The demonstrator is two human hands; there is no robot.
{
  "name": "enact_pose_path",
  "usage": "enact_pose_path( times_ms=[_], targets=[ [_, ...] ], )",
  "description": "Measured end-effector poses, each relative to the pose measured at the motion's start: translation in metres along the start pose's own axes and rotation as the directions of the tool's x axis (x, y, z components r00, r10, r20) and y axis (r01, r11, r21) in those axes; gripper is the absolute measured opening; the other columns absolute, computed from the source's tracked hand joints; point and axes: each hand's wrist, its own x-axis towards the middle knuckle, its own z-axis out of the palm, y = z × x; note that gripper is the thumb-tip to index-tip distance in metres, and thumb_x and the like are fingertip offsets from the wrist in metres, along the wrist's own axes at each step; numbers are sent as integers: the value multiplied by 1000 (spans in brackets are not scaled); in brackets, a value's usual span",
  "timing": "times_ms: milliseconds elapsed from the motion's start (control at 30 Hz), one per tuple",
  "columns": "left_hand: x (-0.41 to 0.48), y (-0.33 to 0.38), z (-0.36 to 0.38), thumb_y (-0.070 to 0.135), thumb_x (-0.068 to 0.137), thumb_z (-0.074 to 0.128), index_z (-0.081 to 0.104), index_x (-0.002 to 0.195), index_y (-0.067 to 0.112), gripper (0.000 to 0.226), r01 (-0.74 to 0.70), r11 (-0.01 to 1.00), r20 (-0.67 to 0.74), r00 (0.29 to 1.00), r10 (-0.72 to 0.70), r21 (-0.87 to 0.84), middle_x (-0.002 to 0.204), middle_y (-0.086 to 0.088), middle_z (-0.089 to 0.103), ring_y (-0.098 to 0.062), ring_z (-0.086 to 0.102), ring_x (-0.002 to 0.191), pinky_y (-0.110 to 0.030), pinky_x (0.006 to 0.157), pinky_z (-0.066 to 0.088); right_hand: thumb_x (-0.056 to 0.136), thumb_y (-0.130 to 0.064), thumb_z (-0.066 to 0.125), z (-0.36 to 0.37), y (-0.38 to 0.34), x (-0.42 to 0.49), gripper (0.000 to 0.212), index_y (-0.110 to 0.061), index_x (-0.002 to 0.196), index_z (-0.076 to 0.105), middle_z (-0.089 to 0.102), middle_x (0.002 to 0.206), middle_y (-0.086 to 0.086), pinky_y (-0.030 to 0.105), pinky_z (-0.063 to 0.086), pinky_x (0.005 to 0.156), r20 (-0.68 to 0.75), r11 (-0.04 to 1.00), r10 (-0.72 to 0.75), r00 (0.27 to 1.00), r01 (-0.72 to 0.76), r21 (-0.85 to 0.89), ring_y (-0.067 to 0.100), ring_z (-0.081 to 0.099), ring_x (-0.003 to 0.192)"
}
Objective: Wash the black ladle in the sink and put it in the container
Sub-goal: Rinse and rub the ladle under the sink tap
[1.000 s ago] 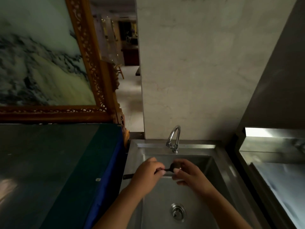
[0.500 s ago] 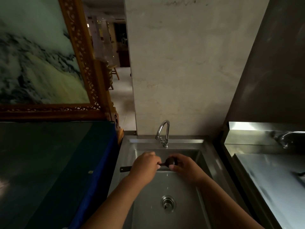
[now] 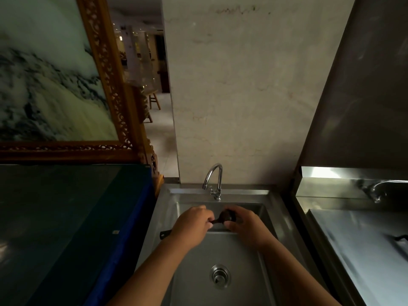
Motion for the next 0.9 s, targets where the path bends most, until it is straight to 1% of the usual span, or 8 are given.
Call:
enact_pose_path(
  times_ms=[100, 167, 233, 333, 467, 567, 700, 900],
  targets=[
    [3, 1, -3, 24, 88, 63, 68, 94, 27, 9, 47, 995, 9, 999, -47, -86, 87, 12, 57, -2, 57, 76, -18, 68, 46, 87, -26, 67, -3, -4, 3, 40, -32, 124, 53, 65, 112, -11, 22, 49, 89, -54, 1000, 23, 998, -22, 18, 6, 62, 105],
    [5, 1, -7, 24, 85, 65, 67, 92, 28, 8, 91, 980, 9, 996, -91, -176, 82, 13, 59, 0, 58, 75, -19, 68, 49, 87, -28, 68, -5, -9, 3, 54, -29, 135, 44, 61, 121, -10, 27, 47, 97, -94, 997, 41, 995, -35, 67, 7, 58, 114],
    [5, 1, -10, 23, 84, 67, 67, 90, 27, 7, 141, 945, -12, 988, -151, -294, 81, 11, 64, -2, 61, 76, -22, 70, 51, 87, -31, 68, -6, -12, 2, 55, -31, 135, 41, 57, 127, -9, 33, 46, 103, -103, 994, 19, 995, -8, 113, 8, 54, 119],
    [5, 1, -12, 22, 83, 68, 68, 86, 21, 4, 200, 860, -60, 964, -258, -469, 79, 3, 70, -8, 66, 75, -25, 70, 54, 88, -36, 66, -3, -18, 1, 56, -27, 138, 42, 55, 133, -6, 35, 49, 101, -79, 990, 21, 997, -10, 141, 10, 54, 121],
    [2, 3, -13, 14, 83, 69, 70, 86, 18, 5, 224, 585, -65, 900, -431, -779, 82, -3, 75, -10, 72, 75, -22, 65, 56, 89, -36, 64, 4, -24, 2, 40, -25, 126, 54, 65, 115, -7, 16, 51, 81, -13, 997, 15, 1000, -14, 78, 1, 63, 101],
    [-3, 2, -10, 10, 86, 66, 70, 89, 12, 6, 210, 357, -8, 853, -522, -910, 84, -5, 77, -18, 74, 81, -30, 67, 58, 87, -29, 68, 9, -25, 4, 30, -21, 115, 62, 69, 99, -9, 6, 48, 66, -4, 999, 24, 1000, -24, 26, -5, 64, 83],
    [-13, -2, -7, 7, 89, 62, 63, 101, -3, 16, 142, 105, 64, 841, -538, -984, 97, -18, 75, -30, 73, 92, -36, 70, 59, 86, -31, 68, 15, -24, 1, 16, -26, 102, 66, 64, 80, -17, 11, 46, 61, 56, 994, -9, 998, 15, -112, -7, 61, 70],
    [-27, -8, -1, 3, 87, 63, 64, 97, -3, 12, 80, -241, 203, 813, -546, -967, 94, -20, 75, -31, 74, 90, -34, 65, 60, 89, -27, 64, 17, -22, 0, 9, -28, 97, 66, 57, 74, -17, 13, 42, 59, -11, 966, -92, 996, 87, -245, -3, 56, 65]
  ],
)
